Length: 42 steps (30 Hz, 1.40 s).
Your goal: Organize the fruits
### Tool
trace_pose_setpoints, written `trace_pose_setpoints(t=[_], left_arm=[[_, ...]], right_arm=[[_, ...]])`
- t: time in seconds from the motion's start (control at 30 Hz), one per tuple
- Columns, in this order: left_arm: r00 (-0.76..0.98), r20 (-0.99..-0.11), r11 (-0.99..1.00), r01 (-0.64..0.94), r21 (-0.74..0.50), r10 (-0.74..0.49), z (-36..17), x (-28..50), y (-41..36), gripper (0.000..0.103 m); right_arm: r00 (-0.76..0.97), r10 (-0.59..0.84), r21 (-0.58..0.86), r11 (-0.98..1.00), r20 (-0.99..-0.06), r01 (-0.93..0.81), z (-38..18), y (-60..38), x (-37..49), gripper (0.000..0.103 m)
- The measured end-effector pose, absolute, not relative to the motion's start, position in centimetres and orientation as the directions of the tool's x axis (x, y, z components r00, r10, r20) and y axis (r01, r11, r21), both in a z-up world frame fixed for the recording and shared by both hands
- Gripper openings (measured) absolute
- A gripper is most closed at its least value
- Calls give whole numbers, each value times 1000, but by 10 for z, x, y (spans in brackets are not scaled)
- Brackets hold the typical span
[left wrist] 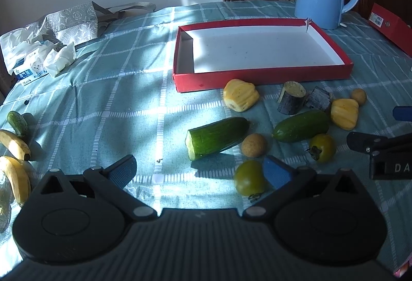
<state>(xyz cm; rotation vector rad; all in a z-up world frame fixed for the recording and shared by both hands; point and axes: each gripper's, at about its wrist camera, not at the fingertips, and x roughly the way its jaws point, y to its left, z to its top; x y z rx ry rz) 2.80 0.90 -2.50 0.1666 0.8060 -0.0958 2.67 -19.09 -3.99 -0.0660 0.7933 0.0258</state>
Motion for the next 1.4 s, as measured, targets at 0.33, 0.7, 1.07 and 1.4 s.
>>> trace_pose_setpoints(t=[0.33, 0.7, 1.07, 1.4], left_arm=[[720, -693, 963, 209, 172, -32, -32, 33, 10, 103], [695, -708, 931, 330, 157, -127, -47, 22, -13, 103], [680, -727, 957, 263, 122, -95, -56, 23, -24, 99], [692, -721, 983, 149, 108, -26, -57, 21, -20, 95]], right_arm=[[699, -23, -45, 999, -715, -13, -42, -201, 28, 103], [702, -97, -90, 995, -705, 47, -45, -219, 24, 103], [702, -142, -127, 989, -698, 73, -45, -232, 12, 103], [694, -124, -127, 991, -709, 47, -50, -241, 5, 103]])
